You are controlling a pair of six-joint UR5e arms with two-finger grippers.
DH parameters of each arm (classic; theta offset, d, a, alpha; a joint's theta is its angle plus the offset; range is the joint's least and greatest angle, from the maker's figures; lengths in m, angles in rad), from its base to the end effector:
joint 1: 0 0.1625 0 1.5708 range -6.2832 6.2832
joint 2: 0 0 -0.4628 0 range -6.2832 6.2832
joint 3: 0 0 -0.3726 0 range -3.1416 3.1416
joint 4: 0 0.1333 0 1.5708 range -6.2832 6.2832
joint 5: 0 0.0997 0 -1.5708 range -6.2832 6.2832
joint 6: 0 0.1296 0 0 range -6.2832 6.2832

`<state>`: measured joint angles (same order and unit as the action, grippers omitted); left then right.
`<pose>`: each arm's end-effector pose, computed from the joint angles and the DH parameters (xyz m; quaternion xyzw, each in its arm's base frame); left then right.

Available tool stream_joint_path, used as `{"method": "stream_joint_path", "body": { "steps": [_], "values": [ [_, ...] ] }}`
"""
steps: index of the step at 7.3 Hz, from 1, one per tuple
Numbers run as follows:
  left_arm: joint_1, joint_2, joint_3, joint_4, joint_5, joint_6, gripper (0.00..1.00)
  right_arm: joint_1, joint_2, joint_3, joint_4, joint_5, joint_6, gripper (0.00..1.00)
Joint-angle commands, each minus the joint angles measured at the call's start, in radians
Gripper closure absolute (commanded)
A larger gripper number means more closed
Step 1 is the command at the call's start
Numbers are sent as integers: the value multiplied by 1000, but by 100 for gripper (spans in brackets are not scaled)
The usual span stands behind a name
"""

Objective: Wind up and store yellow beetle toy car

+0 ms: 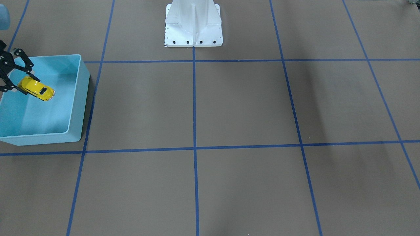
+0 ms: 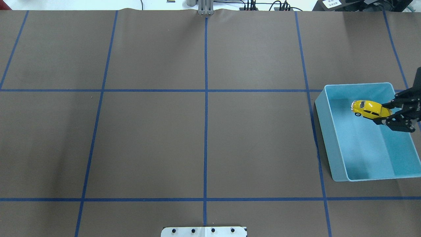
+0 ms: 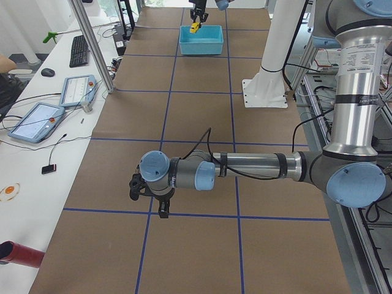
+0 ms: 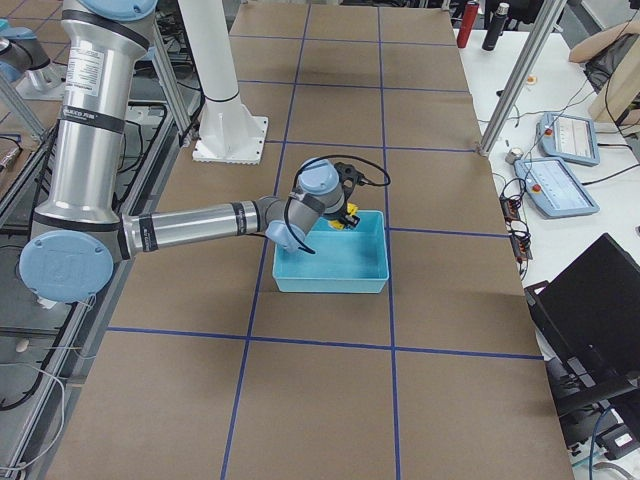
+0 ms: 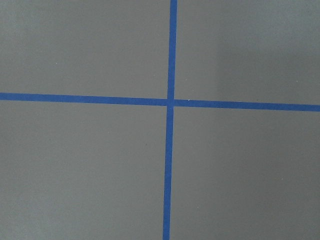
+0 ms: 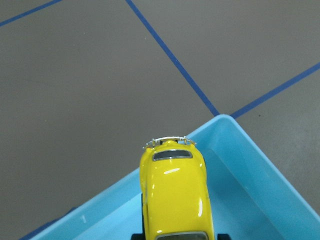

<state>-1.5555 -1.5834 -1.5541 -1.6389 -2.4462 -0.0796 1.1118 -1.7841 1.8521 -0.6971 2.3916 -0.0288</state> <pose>-0.0264 -0.4837 0.7033 0.0089 0.4245 -0.0155 0.9052 -0.1444 -0.3791 0.5609 0.3305 -0.4362 -0.3730 0.7493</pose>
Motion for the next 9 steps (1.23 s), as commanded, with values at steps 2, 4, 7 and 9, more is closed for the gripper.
{"method": "stream_joint_path", "body": {
  "steps": [2, 4, 7, 9],
  "values": [
    [0, -6, 0, -31, 1, 0, 0, 75, 26, -25, -53, 80, -2, 0],
    [0, -4, 0, -35, -1, 0, 0, 126, 28, -30, -93, 81, -2, 0],
    [0, 3, 2, -35, 1, 0, 0, 247, 71, -24, -363, 83, -13, 0],
    [0, 5, 2, -35, 1, 0, 0, 325, 74, -31, -568, 51, 0, 0]
  ]
}}
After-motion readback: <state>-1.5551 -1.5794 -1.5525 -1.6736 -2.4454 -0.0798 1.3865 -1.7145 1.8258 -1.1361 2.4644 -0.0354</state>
